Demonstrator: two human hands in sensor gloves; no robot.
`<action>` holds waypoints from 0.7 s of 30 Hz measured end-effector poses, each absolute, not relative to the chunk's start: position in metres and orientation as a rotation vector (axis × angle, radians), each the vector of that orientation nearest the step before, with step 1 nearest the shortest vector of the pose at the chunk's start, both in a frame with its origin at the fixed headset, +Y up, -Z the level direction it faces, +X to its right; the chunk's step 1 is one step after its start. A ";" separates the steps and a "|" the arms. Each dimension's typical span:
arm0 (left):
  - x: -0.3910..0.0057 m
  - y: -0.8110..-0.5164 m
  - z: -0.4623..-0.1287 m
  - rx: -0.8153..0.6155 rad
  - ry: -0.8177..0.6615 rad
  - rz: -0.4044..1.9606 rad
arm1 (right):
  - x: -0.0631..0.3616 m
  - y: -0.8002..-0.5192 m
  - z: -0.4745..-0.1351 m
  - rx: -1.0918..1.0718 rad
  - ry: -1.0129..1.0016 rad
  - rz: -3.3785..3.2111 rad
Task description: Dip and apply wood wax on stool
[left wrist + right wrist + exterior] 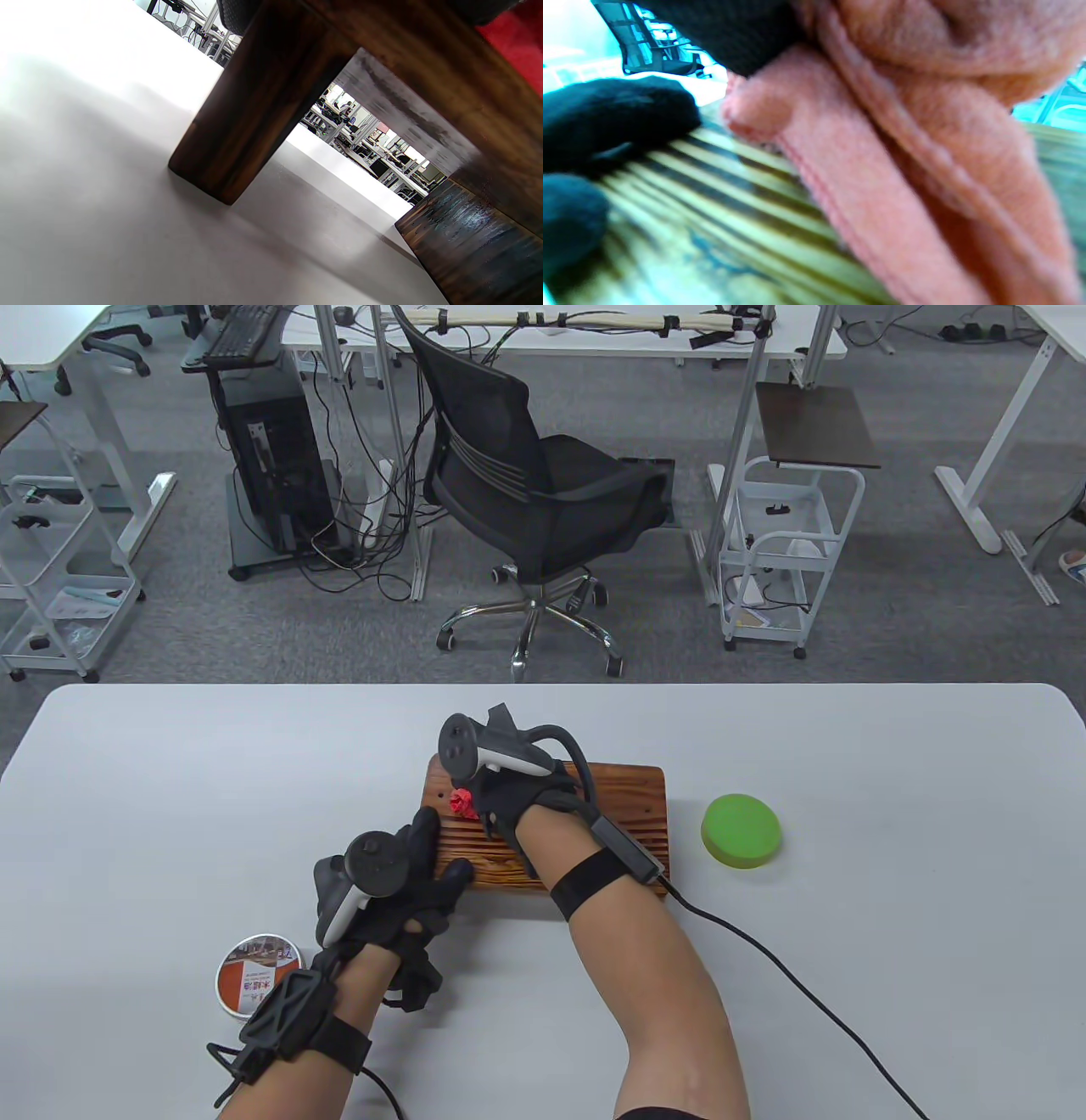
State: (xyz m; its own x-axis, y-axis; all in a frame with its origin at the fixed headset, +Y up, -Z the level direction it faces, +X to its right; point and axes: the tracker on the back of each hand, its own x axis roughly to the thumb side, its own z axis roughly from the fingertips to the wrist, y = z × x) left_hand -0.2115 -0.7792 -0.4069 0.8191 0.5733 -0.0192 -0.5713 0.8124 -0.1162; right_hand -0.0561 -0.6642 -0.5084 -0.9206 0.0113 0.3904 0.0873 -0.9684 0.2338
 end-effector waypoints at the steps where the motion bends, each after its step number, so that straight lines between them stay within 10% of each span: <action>1: -0.212 -0.779 -0.407 -0.119 -0.017 0.611 | -0.053 -0.664 -0.511 -0.586 -0.392 -3.026; 21: -0.212 -0.779 -0.407 -0.118 -0.017 0.617 | -0.002 -0.667 -0.531 -0.376 -0.429 -3.144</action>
